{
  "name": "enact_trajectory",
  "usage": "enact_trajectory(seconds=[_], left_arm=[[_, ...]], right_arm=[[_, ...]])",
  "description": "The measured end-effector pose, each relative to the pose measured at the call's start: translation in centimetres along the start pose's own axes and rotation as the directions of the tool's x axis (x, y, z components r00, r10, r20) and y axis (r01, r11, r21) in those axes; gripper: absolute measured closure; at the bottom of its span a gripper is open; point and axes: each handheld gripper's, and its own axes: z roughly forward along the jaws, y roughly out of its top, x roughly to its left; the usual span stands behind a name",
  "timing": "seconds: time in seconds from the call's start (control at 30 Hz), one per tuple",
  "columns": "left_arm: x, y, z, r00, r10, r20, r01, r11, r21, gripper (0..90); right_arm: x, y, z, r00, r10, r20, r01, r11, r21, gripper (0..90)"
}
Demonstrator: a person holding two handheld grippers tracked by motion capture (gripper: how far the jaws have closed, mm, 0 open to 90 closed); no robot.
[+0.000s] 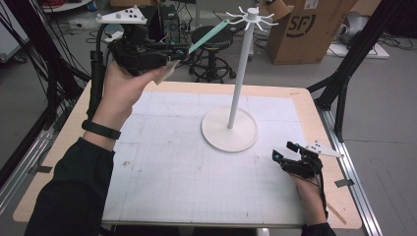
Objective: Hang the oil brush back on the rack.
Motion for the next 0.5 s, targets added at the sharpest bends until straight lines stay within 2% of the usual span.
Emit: enact_trajectory(seconds=[0.5], left_arm=[[-0.49, -0.21, 0.92, 0.9996, 0.007, 0.027, -0.007, 0.9997, 0.022, 82.2]], right_arm=[[0.00, 0.01, -0.03, 1.0000, -0.004, 0.000, 0.004, 1.000, 0.000, 18.8]])
